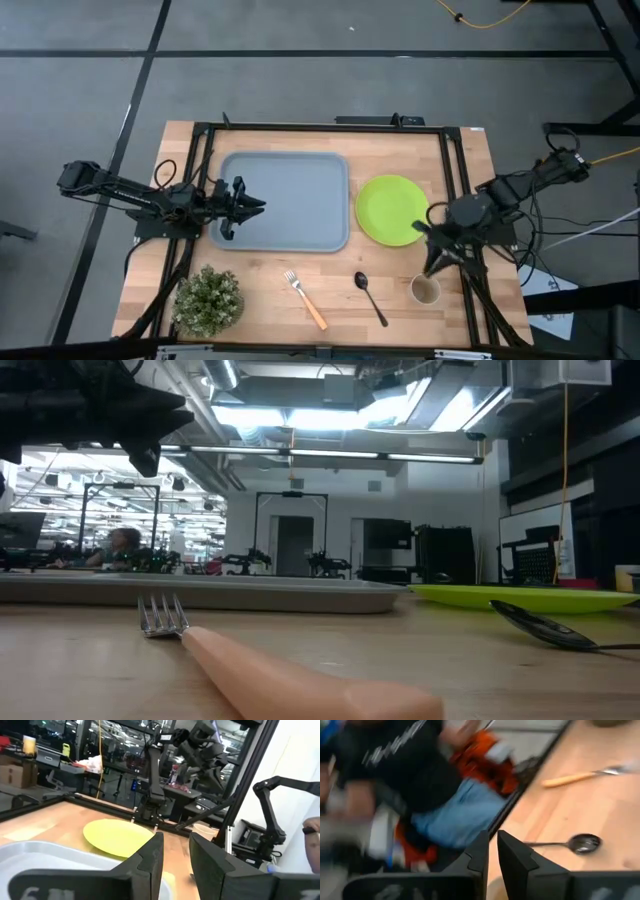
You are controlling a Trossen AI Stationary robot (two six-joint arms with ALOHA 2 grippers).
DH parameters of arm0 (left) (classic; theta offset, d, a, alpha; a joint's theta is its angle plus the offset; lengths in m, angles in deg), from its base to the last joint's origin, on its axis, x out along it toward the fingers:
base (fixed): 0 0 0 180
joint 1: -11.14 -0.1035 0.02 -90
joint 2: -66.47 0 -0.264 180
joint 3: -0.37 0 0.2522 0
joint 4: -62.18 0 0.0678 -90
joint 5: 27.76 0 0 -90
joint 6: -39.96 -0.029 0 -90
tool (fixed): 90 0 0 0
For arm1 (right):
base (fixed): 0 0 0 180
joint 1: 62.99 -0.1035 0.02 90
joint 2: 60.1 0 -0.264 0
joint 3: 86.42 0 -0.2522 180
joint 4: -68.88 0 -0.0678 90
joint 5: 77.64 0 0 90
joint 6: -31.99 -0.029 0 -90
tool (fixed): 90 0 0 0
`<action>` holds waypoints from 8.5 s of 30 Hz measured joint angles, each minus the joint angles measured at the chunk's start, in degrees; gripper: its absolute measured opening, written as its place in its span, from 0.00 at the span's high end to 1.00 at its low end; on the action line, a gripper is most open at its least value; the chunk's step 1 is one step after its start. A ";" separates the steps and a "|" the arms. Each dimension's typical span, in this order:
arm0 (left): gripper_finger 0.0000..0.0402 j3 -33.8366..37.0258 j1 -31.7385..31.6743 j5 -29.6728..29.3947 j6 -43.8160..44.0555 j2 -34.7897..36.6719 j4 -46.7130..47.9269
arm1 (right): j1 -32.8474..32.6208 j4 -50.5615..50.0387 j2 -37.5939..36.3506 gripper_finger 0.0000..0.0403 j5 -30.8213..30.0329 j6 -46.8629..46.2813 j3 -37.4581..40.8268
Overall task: Pick and place plate/cup/fork/spoon on tray
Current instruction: Put the brown cup on the gray tray
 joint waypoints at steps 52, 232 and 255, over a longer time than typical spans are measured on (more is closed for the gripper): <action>0.79 0.00 -0.02 -2.85 -2.95 0.02 1.71 | -4.21 13.78 2.55 0.56 -5.14 -8.97 -2.83; 0.79 0.00 -0.06 -13.36 -3.98 0.02 3.49 | 51.46 -31.72 79.72 0.93 -19.62 26.23 -63.78; 0.79 0.00 -0.04 -13.36 -4.00 0.02 3.48 | 51.36 -30.42 79.72 0.78 -19.11 26.09 -63.75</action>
